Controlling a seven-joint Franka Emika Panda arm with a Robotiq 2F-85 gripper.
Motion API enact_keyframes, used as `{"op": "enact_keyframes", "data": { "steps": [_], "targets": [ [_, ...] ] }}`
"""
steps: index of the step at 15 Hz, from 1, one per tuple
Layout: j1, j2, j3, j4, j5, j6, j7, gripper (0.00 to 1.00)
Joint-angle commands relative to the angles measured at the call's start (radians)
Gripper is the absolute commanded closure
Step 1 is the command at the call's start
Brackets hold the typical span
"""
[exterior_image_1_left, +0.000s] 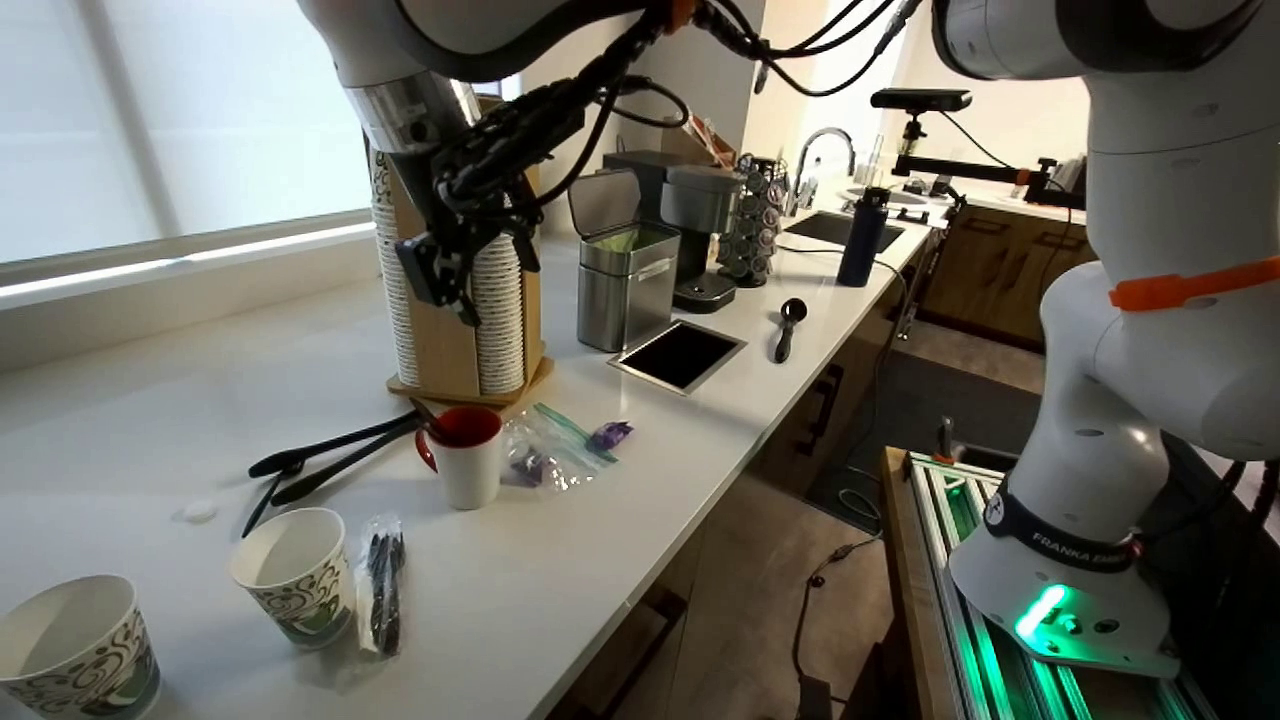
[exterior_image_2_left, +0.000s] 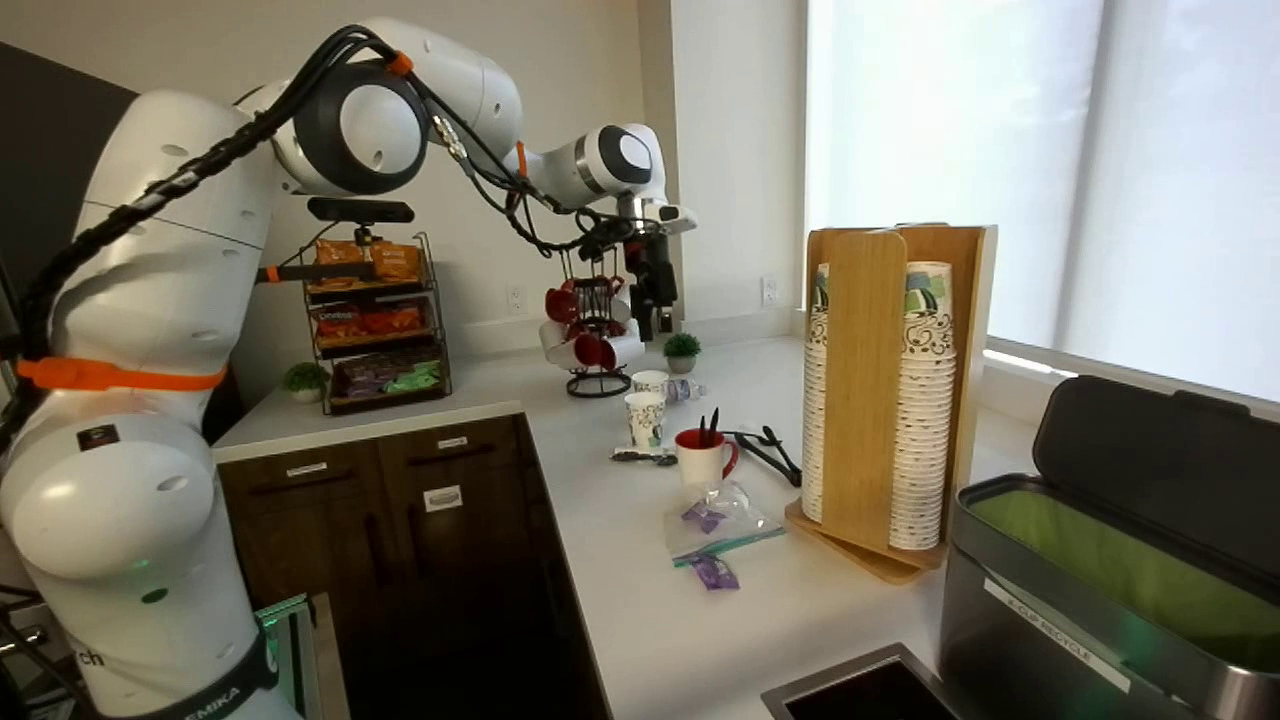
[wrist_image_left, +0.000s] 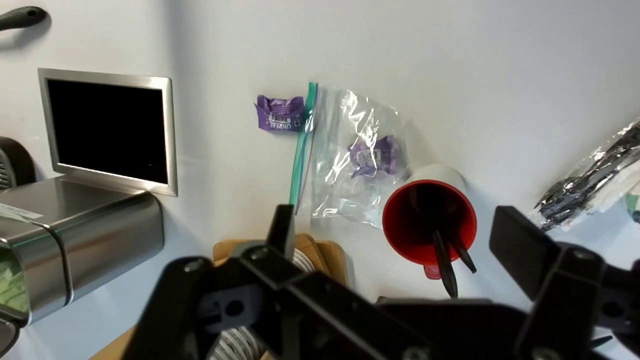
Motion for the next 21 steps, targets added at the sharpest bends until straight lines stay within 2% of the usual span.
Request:
{"op": "enact_keyframes", "data": {
  "steps": [1,8,9,13,16,21],
  "targets": [
    [0.05,0.151,-0.045,0.145,-0.019,-0.098,-0.034,0.0],
    [0.082,0.463,-0.127,0.457,0.006,-0.396,-0.15,0.0],
    [0.077,0.369,-0.123,0.314,0.013,-0.284,-0.111,0.0],
    [0.077,0.444,-0.12,0.401,-0.019,-0.355,-0.116,0.0],
    [0.103,0.474,-0.122,0.396,-0.139,-0.305,-0.237,0.0],
    [0.105,0.452,-0.1,0.308,-0.249,-0.167,-0.419,0.0]
  ]
}}
